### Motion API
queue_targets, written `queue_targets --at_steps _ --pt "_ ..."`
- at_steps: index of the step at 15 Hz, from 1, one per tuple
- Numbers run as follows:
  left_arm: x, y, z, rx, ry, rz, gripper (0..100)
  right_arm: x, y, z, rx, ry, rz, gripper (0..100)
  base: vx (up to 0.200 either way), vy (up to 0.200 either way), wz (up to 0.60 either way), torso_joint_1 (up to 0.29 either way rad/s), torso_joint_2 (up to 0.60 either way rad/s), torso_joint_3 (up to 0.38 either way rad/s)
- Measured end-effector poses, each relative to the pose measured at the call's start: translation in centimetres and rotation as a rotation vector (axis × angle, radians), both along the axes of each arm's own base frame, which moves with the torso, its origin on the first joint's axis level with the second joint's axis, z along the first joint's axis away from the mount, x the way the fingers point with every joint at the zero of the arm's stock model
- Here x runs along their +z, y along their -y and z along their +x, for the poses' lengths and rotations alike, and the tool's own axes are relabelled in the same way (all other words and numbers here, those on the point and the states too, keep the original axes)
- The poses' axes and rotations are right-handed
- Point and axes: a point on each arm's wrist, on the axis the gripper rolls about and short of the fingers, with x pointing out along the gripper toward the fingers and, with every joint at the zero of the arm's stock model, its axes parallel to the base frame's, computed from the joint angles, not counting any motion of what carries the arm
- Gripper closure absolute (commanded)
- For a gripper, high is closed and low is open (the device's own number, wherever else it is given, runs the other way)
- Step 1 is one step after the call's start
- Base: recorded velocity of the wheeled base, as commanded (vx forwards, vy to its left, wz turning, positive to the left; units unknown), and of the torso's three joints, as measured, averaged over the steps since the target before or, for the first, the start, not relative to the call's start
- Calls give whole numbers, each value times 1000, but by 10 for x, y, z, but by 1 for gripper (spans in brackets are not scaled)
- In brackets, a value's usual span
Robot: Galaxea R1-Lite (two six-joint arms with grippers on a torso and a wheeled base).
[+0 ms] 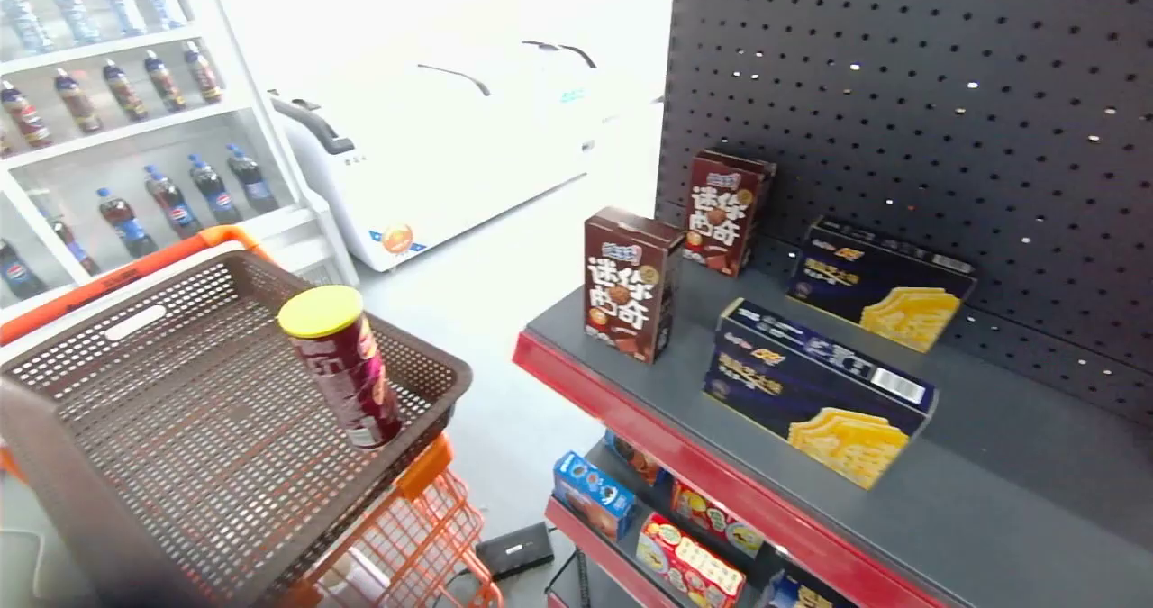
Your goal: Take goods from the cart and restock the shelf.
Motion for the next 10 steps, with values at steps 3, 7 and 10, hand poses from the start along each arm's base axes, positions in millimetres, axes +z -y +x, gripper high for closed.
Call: queue_targets --at_steps 3,7,10 --pt "0 0 0 2 2 -1 0 0 0 0 1 -1 0 0 0 0 0 0 0 0" --pt "7 0 -2 -6 23 14 0 0 0 0 0 0 0 0 0 0 0 0 0 0" --pt "46 1 -15 -39 48 54 0 0 0 0 0 0 0 0 0 0 0 0 0 0"
